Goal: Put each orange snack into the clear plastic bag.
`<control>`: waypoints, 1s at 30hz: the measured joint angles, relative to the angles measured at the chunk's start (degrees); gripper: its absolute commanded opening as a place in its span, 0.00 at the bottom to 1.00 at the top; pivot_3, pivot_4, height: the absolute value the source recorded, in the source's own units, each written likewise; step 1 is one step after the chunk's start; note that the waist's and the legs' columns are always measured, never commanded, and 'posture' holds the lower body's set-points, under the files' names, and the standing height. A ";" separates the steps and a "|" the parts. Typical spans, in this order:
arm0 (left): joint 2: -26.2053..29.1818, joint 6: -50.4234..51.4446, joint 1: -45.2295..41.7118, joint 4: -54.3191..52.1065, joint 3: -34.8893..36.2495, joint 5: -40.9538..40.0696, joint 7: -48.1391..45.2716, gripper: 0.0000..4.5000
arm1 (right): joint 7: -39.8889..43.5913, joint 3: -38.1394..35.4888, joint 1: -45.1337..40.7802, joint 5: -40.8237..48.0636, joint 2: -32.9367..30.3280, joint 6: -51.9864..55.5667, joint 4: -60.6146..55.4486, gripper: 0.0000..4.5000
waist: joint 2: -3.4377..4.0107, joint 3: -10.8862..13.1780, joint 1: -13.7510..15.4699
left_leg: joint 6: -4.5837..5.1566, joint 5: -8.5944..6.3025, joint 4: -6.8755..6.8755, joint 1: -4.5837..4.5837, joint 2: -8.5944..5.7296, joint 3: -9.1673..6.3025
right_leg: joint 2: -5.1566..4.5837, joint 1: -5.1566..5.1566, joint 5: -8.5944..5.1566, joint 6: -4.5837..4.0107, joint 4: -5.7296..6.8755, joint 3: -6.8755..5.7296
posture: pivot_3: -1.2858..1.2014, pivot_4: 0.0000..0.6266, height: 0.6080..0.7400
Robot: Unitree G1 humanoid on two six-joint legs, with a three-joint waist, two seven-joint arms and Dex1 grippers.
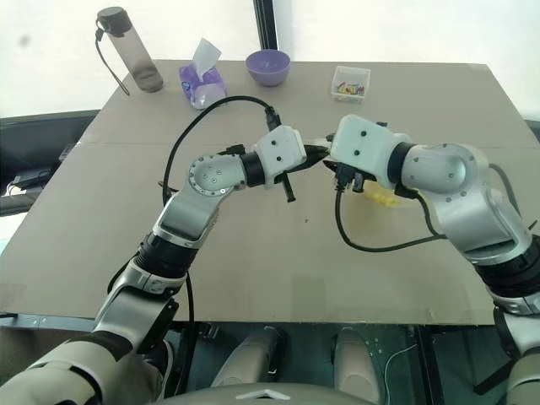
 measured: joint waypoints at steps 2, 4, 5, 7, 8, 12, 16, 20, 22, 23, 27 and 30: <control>-0.16 0.14 0.00 0.00 0.11 -0.15 0.20 0.00 | 0.23 -0.01 0.00 -0.01 0.09 0.02 0.00 0.41 | 0.00 0.00 -0.02 | 0.00 0.00 0.00 0.00 0.00 0.00 | 0.00 0.00 0.00 0.00 0.00 0.00 | 0.52 0.24 1.00; -0.27 0.20 0.00 0.02 0.22 -0.21 0.39 0.00 | 0.35 -0.02 0.00 -0.15 0.09 0.04 -0.01 0.41 | 0.00 0.00 0.00 | 0.00 0.00 0.00 0.00 0.00 0.00 | 0.00 0.00 0.00 0.00 0.00 0.00 | 0.52 0.24 1.00; -0.28 0.20 0.00 0.09 0.30 -0.21 0.52 0.00 | 0.51 -0.04 0.00 -0.40 0.08 0.05 -0.01 0.41 | 0.00 0.00 0.00 | 0.00 0.00 0.00 0.00 0.00 0.00 | 0.00 0.00 0.00 0.00 0.00 0.00 | 0.52 0.24 1.00; -0.27 0.17 0.01 0.12 0.32 -0.20 0.56 0.00 | 0.77 -0.13 0.02 -0.51 0.02 0.10 -0.01 0.41 | 0.00 0.00 0.00 | 0.00 0.00 0.00 0.00 0.00 0.00 | 0.00 0.00 0.00 0.00 0.00 0.00 | 0.52 0.24 1.00; -0.27 0.14 0.01 0.18 0.31 -0.20 0.57 0.00 | 0.84 -0.20 0.04 -0.56 -0.08 0.16 -0.02 0.41 | 0.00 0.00 0.00 | 0.00 0.00 0.00 0.00 0.00 0.00 | 0.00 0.00 0.00 0.00 0.00 0.00 | 0.52 0.24 1.00; -0.20 0.11 0.07 0.32 0.32 -0.19 0.59 0.00 | 1.02 -1.79 0.60 -0.75 -0.68 0.33 -0.03 0.41 | 0.00 0.00 0.01 | 0.00 0.00 0.00 0.00 0.00 0.01 | 0.00 0.00 0.00 0.00 0.00 0.00 | 0.52 0.24 1.00; -0.22 0.01 0.33 0.32 0.31 -0.20 0.60 0.00 | 1.29 -2.53 0.61 -0.97 -1.17 0.33 -0.03 0.41 | 0.00 0.00 -0.01 | 0.00 0.00 0.00 0.00 0.00 0.00 | 0.00 0.00 0.00 0.00 0.01 0.00 | 0.52 0.24 1.00; -0.23 -0.01 0.96 0.32 0.31 -0.21 0.60 0.00 | 1.62 -2.54 0.62 -0.94 -1.13 0.39 -0.03 0.41 | 0.00 0.00 0.02 | 0.00 0.00 0.00 0.00 0.00 0.01 | 0.00 0.00 0.00 0.00 0.01 0.00 | 0.52 0.24 1.00; -0.30 0.00 0.96 0.32 0.32 -0.23 0.63 0.00 | 1.92 -2.54 0.62 -0.92 -0.89 0.47 -0.04 0.41 | 0.00 0.00 0.03 | 0.00 0.00 0.00 0.00 0.00 0.01 | 0.00 0.00 0.00 0.00 0.01 0.00 | 0.52 0.24 1.00; -0.38 0.00 0.96 0.32 0.32 -0.23 0.64 0.00 | 1.95 -2.54 0.66 -0.92 -0.83 0.49 -0.06 0.41 | 0.00 0.00 0.03 | 0.00 0.00 0.00 0.01 0.00 0.01 | 0.00 0.00 0.00 0.00 0.01 0.00 | 0.52 0.24 1.00; -0.62 0.02 0.96 0.32 0.44 -0.28 0.70 0.00 | 2.01 -2.59 1.35 -0.91 -0.61 0.65 -0.08 0.41 | 0.00 0.00 0.00 | 0.00 0.00 0.00 0.01 0.00 0.01 | 0.00 0.00 0.00 0.00 0.01 0.00 | 0.52 0.24 1.00; -1.02 0.05 0.96 0.32 0.81 -0.42 0.73 0.00 | 2.01 -2.61 1.37 -0.90 -0.23 0.81 -0.12 0.41 | 0.00 0.00 0.00 | 0.00 0.00 0.00 0.01 0.00 0.00 | 0.00 0.00 0.00 0.00 0.01 0.00 | 0.52 0.24 1.00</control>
